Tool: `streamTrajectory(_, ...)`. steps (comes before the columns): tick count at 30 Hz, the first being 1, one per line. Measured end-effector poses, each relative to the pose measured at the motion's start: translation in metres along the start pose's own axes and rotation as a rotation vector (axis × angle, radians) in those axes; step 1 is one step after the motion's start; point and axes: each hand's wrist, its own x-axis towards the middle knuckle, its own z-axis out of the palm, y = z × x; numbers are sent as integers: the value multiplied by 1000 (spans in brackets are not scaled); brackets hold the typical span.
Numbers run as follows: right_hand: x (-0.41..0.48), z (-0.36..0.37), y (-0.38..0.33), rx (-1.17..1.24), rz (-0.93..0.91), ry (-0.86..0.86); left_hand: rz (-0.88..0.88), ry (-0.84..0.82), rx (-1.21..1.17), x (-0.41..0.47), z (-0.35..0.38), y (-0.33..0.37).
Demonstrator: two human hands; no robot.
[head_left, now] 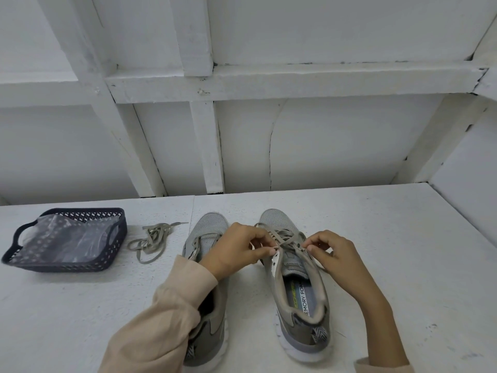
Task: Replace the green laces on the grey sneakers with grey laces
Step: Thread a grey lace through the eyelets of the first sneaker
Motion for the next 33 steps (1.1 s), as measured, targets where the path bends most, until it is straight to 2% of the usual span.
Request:
streamTrajectory(10, 2, 2, -2, -33, 9, -23, 169, 60, 264, -5, 3, 1)
streamTrajectory(18, 8, 7, -9, -175, -27, -104, 148, 58, 267, -7, 1, 1)
streamTrajectory(22, 10, 8, -14, -165, -12, -60, 142, 55, 290, -6, 1, -2)
streamTrajectory(25, 8, 12, -22, -165, -18, -82, 169, 54, 349, -7, 1, -1)
streamTrajectory(29, 6, 26, -24, -315, 40, -101, 204, 74, 389, -5, 0, 1)
streamTrajectory(33, 7, 37, -16, -256, 40, -42, 264, 77, 459, -4, 0, 5)
